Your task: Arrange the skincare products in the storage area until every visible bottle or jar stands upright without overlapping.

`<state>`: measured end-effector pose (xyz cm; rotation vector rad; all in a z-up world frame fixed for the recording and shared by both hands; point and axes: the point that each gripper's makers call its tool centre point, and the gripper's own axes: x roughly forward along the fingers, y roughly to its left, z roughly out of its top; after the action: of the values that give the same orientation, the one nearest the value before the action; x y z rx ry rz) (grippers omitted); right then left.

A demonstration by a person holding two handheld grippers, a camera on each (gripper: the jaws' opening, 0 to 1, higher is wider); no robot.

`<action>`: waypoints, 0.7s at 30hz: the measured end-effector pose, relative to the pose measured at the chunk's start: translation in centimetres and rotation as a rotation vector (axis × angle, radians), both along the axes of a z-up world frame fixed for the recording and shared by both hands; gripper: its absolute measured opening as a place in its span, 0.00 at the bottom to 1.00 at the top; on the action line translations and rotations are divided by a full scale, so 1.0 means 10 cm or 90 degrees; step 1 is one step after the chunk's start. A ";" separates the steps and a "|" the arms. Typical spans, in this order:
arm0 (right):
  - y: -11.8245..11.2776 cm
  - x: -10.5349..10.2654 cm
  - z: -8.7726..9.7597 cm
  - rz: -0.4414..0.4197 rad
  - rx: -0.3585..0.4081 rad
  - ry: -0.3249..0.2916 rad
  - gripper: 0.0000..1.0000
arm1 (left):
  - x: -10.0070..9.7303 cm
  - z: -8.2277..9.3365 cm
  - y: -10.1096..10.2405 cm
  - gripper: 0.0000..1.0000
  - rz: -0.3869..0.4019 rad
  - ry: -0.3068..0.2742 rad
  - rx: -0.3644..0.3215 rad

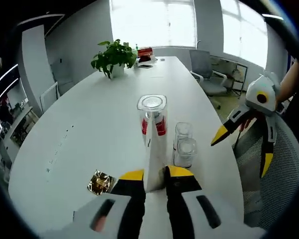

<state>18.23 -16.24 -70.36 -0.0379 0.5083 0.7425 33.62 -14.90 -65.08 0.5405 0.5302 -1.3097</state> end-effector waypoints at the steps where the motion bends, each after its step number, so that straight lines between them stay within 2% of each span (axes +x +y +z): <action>1: 0.00 0.00 0.00 0.000 0.000 0.000 0.85 | -0.03 0.00 -0.01 0.15 -0.002 0.001 0.000; 21: -0.01 0.00 -0.01 -0.007 0.001 0.004 0.86 | -0.02 0.01 -0.23 0.15 -0.025 0.004 -0.004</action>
<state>18.24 -16.36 -70.51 -0.0320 0.5135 0.7318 33.44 -17.22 -65.02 0.5439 0.5222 -1.3509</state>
